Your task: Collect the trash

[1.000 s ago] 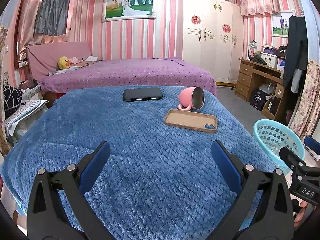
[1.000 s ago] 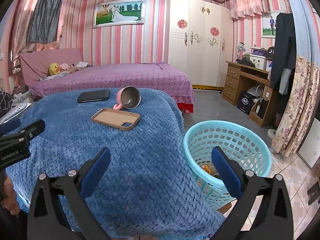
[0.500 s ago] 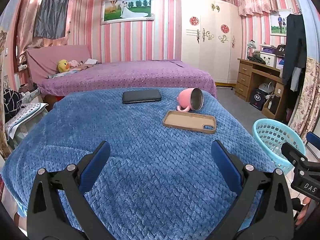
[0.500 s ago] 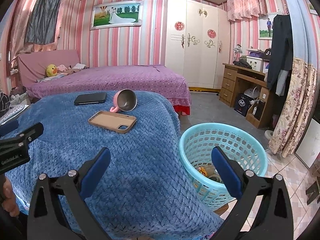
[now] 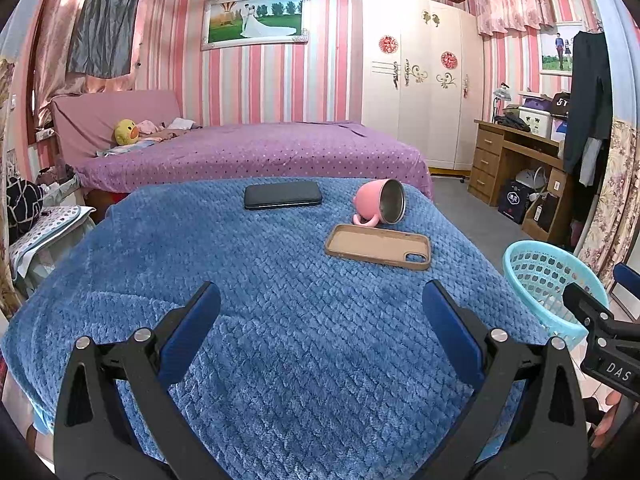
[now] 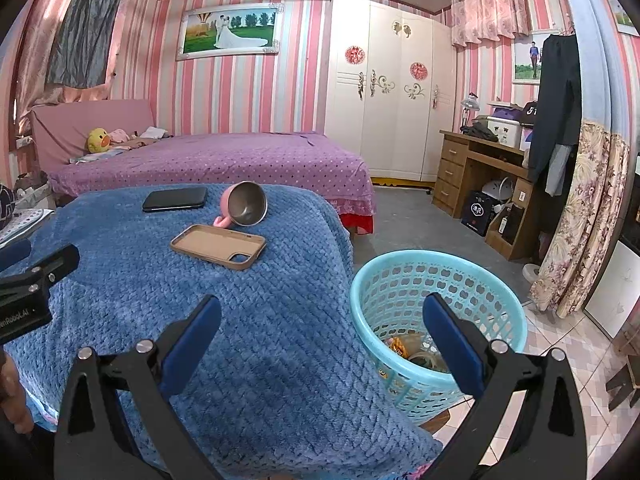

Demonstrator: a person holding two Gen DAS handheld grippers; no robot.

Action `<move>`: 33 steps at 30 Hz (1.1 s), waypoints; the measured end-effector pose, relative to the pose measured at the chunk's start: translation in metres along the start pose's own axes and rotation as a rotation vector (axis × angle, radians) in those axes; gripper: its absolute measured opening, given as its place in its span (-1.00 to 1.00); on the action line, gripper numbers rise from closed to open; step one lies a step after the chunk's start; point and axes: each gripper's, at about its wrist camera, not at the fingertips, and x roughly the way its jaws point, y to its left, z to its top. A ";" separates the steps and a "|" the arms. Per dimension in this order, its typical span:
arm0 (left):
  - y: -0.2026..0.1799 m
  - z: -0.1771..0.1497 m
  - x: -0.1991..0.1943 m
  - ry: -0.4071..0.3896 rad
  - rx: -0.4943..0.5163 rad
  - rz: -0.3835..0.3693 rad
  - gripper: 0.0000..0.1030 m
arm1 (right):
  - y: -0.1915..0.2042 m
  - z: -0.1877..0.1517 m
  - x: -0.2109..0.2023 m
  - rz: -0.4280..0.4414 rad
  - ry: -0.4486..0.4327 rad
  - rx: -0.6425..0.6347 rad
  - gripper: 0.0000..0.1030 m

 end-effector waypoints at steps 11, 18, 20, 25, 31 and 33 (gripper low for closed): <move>0.000 0.000 0.000 0.000 -0.002 -0.002 0.90 | -0.001 0.000 -0.004 -0.010 -0.005 -0.006 0.91; 0.000 0.000 0.000 0.002 -0.003 -0.004 0.90 | -0.001 0.001 -0.005 -0.010 -0.007 -0.007 0.91; -0.001 0.000 0.000 0.001 -0.003 -0.003 0.90 | -0.001 0.000 -0.005 -0.011 -0.008 -0.008 0.91; -0.002 0.001 -0.001 -0.001 -0.002 -0.004 0.90 | -0.001 0.000 -0.005 -0.012 -0.008 -0.008 0.91; -0.003 0.002 -0.001 0.000 -0.001 -0.007 0.89 | -0.001 0.000 -0.005 -0.012 -0.007 -0.008 0.91; -0.002 0.002 -0.001 0.000 -0.001 -0.007 0.89 | -0.001 0.000 -0.005 -0.011 -0.008 -0.007 0.91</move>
